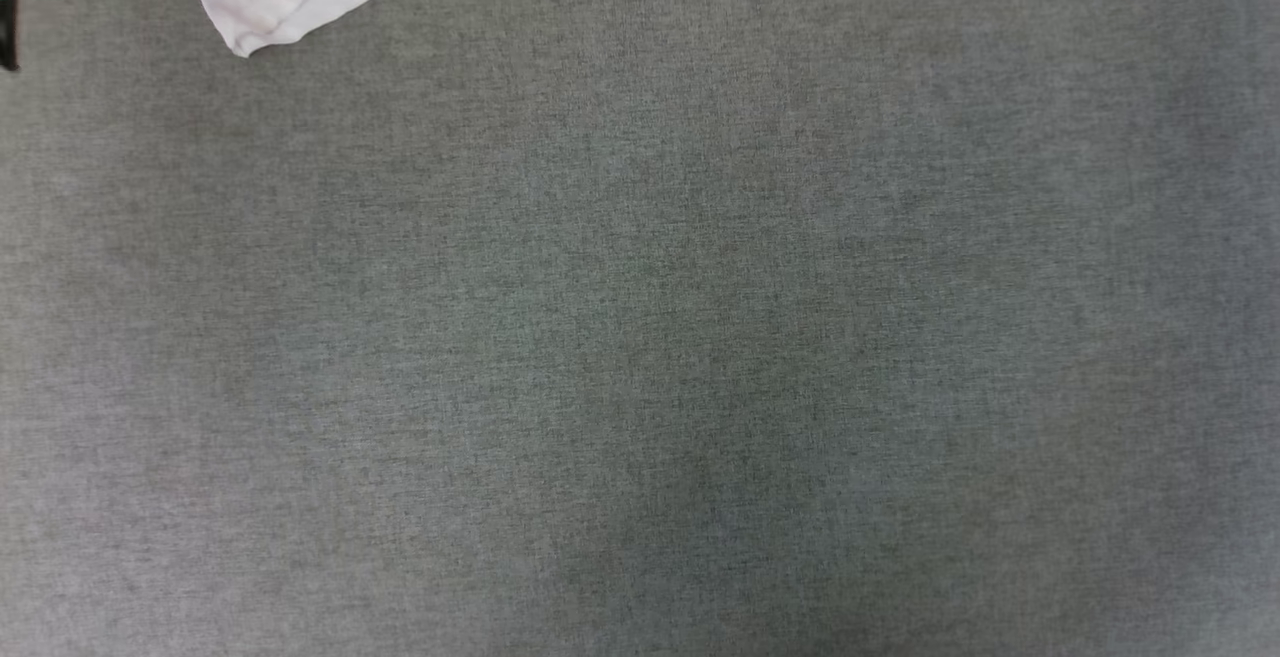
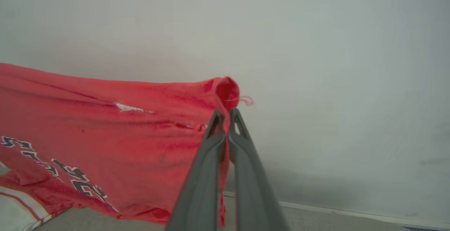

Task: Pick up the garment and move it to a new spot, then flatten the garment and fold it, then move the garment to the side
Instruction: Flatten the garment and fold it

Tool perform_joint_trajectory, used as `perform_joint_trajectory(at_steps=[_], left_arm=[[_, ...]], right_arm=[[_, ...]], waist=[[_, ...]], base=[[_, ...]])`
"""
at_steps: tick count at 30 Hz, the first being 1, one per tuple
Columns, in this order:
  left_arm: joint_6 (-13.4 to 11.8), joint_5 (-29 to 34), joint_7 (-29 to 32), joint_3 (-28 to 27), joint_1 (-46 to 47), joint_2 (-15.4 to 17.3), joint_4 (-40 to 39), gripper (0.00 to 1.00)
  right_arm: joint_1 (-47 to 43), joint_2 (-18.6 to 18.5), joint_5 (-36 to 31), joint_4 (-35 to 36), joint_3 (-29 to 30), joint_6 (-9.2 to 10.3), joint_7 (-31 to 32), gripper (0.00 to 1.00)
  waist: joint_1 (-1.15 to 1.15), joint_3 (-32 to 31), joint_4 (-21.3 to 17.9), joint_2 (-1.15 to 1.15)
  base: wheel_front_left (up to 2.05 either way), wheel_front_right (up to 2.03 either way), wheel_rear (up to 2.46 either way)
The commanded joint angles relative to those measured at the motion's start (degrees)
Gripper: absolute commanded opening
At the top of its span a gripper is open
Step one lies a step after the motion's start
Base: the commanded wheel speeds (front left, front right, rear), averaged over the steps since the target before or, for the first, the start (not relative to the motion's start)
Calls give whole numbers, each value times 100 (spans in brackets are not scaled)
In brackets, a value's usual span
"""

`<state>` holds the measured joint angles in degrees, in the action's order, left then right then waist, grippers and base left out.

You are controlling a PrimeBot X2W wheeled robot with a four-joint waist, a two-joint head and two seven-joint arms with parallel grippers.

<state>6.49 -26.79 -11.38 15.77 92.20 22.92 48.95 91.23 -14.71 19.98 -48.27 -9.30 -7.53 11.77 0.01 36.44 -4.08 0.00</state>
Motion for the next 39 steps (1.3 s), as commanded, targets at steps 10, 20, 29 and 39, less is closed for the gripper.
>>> perform_joint_trajectory(at_steps=[10, 20, 29, 39], left_arm=[[98, -733, -75, 149, -935, -294, 968, 0], [96, -1654, -207, 391, -3383, -313, 598, 0], [-105, -1913, -352, 240, -6081, -115, -210, 0], [-1124, -2226, 372, 130, -8685, 240, -2522, 0]], right_arm=[[-942, -94, 864, -421, -932, 7, -176, 0], [-3141, -393, 1684, -124, -1657, 8, -53, 0], [-5247, -803, 2241, 408, -1757, 11, 190, 0], [-7431, -1146, 2129, 1531, -1055, 14, 666, 0]], waist=[[-1, -467, 131, 0], [-1, -1735, 212, 0], [-1, -2815, 160, 0], [-1, -3490, 61, 0]], base=[[0, 0, 0], [0, 0, 0], [0, 0, 0], [0, 0, 0]])
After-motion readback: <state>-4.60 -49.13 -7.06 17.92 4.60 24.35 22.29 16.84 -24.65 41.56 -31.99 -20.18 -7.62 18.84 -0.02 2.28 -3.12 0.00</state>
